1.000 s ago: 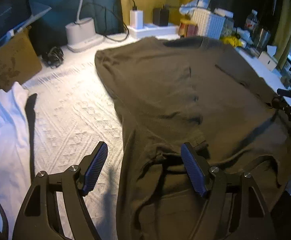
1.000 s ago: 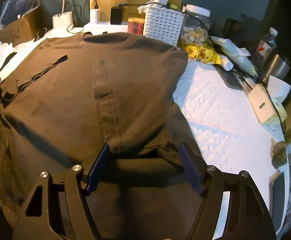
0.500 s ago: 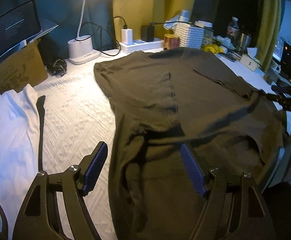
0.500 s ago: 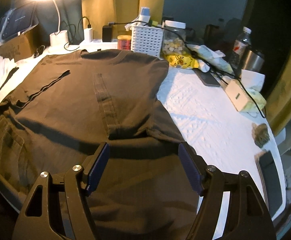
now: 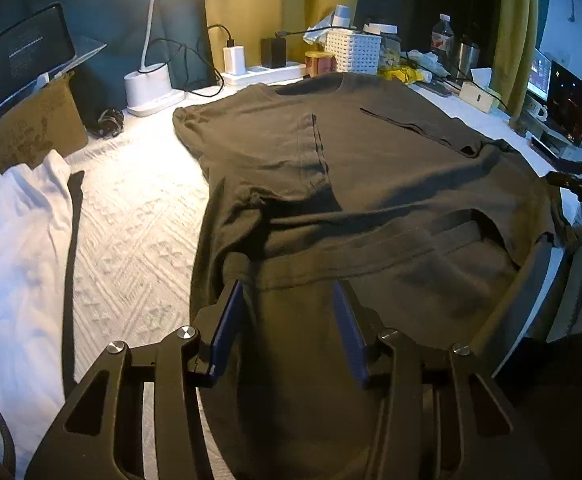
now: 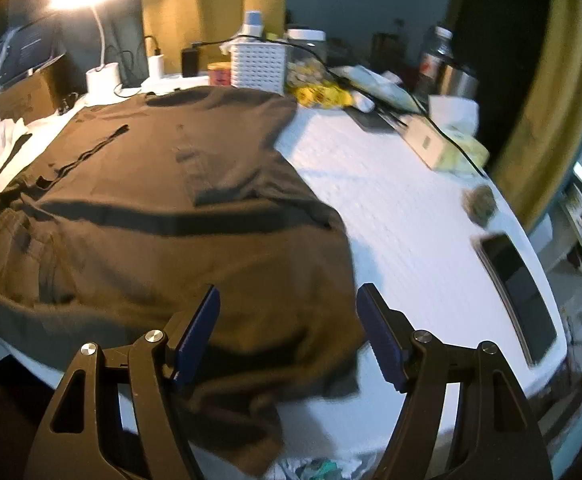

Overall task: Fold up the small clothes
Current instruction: 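Grasp the brown shirt's hem with the right tool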

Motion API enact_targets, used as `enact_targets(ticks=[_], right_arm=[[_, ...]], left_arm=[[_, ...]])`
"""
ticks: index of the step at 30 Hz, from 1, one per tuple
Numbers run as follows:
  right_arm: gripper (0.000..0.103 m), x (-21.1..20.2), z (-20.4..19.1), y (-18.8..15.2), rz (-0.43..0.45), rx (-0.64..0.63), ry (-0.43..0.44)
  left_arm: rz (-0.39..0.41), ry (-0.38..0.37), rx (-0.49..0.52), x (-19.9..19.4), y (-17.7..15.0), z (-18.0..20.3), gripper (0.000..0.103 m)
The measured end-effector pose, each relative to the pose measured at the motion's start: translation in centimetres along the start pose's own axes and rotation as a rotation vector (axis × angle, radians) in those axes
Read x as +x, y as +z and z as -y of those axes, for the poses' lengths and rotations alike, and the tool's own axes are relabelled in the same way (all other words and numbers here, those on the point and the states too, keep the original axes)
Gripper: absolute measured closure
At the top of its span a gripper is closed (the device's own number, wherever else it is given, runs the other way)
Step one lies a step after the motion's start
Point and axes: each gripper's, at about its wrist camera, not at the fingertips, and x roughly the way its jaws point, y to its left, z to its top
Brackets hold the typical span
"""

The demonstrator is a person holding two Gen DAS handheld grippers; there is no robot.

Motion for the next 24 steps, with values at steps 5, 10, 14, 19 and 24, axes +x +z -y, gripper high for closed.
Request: enact_targets(ticks=[5,10,14,19,24], right_arm=[[0.029,-0.7,1.0,-2.0,-0.032,0.027,0.022],[0.039,-1.1,0.4,-3.5,-0.072,0.009,0.078],[0.066,-0.7,-0.7,-4.9,-0.134,-0.015,0.150],[0.089,-0.9,-1.5,-5.3,-0.135,-0.029,0.199],[0.097,-1.9,-1.8,-3.9,-0.085,-0.038,0.244]], left_arm=[[-0.016,0.006,-0.011,0.4,-0.8,0.0,0.057],[-0.023,0.009,-0.022,0.4,-1.2,-0.1,0.057],[-0.025,0.003,-0.010,0.4,-1.4,0.2,0.057],[-0.028,-0.005,-0.007,0.4,-1.5,0.3,0.057],[-0.028,-0.008,-0.006,0.5,-1.4,0.5,0.057]])
